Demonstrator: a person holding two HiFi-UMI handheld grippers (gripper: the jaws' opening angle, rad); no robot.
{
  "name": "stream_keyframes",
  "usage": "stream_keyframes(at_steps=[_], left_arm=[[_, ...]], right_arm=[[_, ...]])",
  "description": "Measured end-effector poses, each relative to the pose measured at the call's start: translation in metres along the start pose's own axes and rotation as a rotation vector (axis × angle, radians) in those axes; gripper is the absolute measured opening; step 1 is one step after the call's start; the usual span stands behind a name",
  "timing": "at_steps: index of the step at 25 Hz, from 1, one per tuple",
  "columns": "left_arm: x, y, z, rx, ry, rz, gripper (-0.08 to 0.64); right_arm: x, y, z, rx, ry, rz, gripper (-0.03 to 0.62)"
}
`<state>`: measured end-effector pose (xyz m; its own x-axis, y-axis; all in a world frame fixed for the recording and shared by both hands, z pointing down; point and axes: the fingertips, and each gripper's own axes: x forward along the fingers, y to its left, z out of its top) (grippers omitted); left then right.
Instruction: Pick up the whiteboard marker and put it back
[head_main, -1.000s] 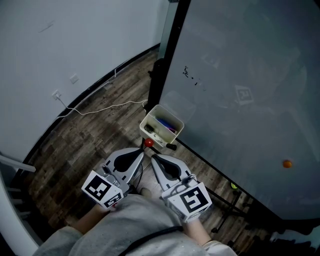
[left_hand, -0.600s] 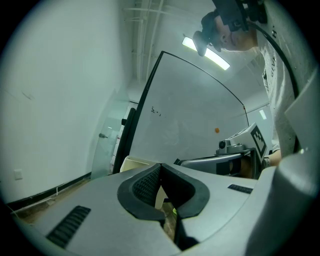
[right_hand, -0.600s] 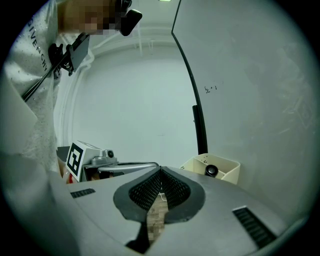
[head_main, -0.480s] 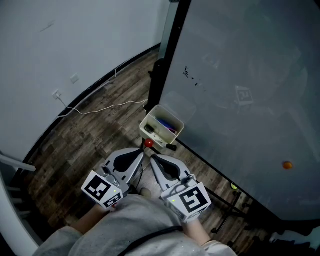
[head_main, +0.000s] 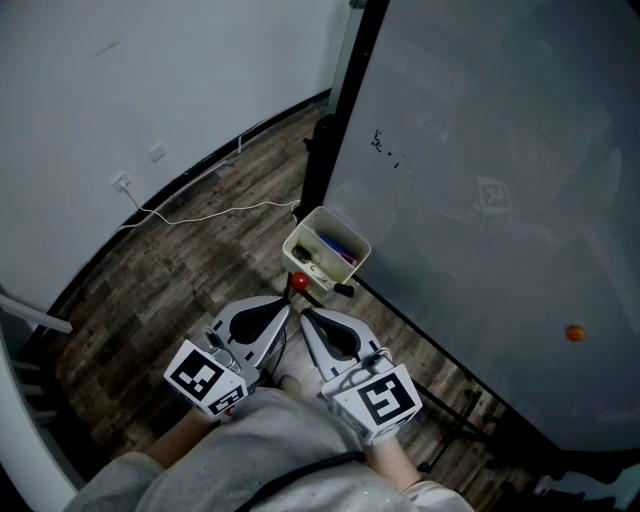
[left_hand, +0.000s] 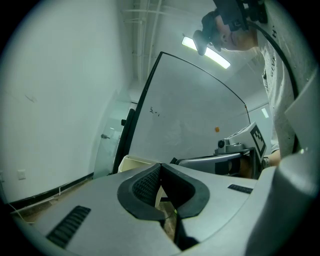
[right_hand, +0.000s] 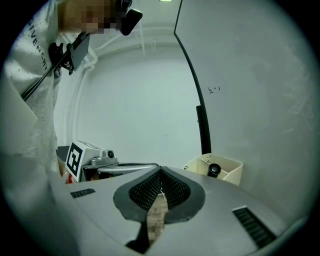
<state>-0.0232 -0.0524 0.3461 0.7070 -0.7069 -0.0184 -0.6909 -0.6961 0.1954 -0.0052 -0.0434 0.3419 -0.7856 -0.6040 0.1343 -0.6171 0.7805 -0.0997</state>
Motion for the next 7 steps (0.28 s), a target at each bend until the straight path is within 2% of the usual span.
stream_keyframes(at_steps=[7], left_arm=[[-0.003, -0.017, -0.007, 0.000, 0.000, 0.010, 0.014]], right_arm=[[-0.012, 0.006, -0.006, -0.003, 0.002, 0.030, 0.020]])
